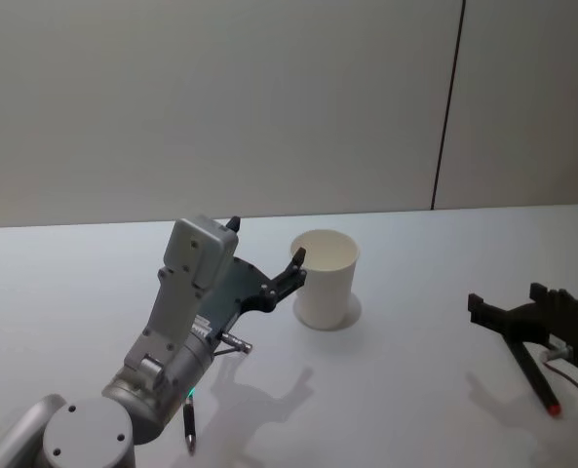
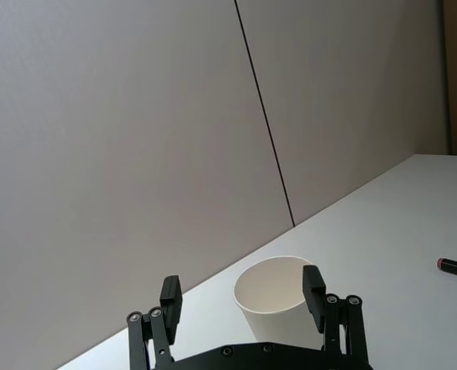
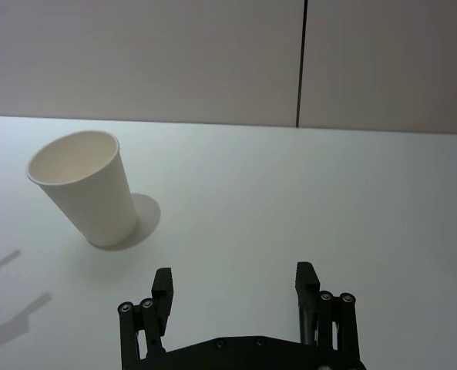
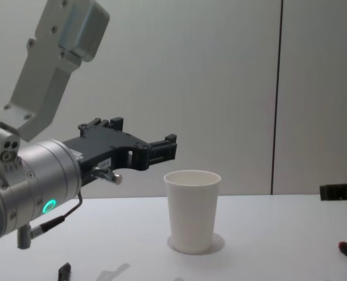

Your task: Place the pen into the pen holder.

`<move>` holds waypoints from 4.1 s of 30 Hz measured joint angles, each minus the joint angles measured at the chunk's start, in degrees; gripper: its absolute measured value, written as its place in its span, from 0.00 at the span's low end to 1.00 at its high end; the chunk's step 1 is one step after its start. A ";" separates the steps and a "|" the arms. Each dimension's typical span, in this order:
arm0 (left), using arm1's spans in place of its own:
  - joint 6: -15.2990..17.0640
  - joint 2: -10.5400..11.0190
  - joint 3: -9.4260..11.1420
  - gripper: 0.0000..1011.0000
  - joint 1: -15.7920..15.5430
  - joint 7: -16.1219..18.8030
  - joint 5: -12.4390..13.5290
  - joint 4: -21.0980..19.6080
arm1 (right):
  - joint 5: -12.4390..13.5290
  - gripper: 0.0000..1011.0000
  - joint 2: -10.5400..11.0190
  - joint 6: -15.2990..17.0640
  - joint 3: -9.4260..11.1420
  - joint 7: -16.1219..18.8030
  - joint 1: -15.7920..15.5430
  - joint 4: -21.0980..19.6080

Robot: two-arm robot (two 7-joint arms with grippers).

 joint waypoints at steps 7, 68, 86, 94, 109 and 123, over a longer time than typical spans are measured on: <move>0.00 0.00 0.00 0.99 0.00 0.00 0.00 0.00 | -0.71 0.99 -0.47 4.89 -0.03 1.05 3.20 2.98; 0.00 0.00 0.00 0.99 0.00 0.00 0.00 0.00 | -14.85 0.99 -2.17 27.20 -2.40 15.27 24.07 25.60; 0.00 0.00 0.00 0.99 0.00 0.00 0.00 0.00 | -16.97 0.99 -3.70 24.96 -3.81 16.19 26.51 31.21; 0.00 0.00 0.00 0.99 0.00 0.00 0.00 0.00 | -17.81 0.99 -4.39 24.02 -4.35 16.19 27.44 33.21; 0.00 0.00 0.00 0.99 0.00 0.00 0.00 0.00 | -19.00 0.69 -5.09 23.44 -4.94 15.98 28.13 34.96; 0.00 0.00 0.00 0.99 0.00 0.00 0.00 0.00 | -19.77 0.24 -5.25 23.55 -5.12 15.99 28.16 35.33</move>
